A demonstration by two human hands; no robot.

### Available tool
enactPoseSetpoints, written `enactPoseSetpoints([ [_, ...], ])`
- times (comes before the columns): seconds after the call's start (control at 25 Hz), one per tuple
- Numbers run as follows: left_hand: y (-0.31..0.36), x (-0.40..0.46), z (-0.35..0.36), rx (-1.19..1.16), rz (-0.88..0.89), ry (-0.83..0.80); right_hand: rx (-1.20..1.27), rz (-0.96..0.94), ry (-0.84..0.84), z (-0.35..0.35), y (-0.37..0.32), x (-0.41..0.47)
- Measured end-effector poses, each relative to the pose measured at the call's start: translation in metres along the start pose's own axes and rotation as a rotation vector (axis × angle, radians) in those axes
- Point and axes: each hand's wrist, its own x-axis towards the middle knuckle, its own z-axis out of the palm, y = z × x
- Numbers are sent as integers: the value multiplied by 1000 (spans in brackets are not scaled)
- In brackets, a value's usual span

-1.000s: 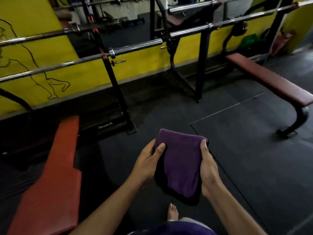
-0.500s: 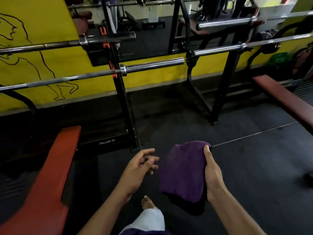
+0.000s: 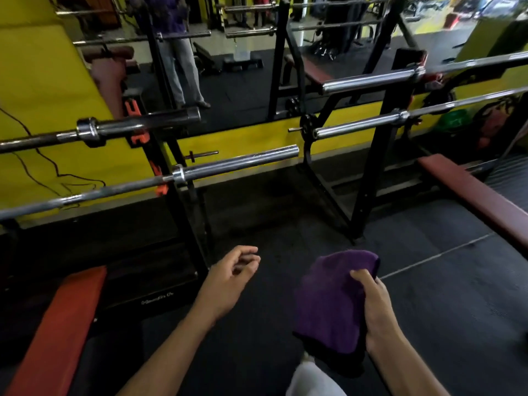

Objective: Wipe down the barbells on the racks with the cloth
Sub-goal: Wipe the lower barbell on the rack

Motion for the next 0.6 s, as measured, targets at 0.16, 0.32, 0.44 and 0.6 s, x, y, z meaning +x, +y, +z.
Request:
enactPoseSetpoints([
  [0.16,7,82,-3,272,90,50,-37,-19,-22,7,-32,73],
  [0.32,8,168,-11,679,170,147,-143,-102,-147,30,-83,159],
  [0.44,2,235,-28,872,193,142,-305,-213,-190,62,-116,225],
  [0.6,6,291,-57,980,185,165,-369,-307,-219,107,-141,283],
])
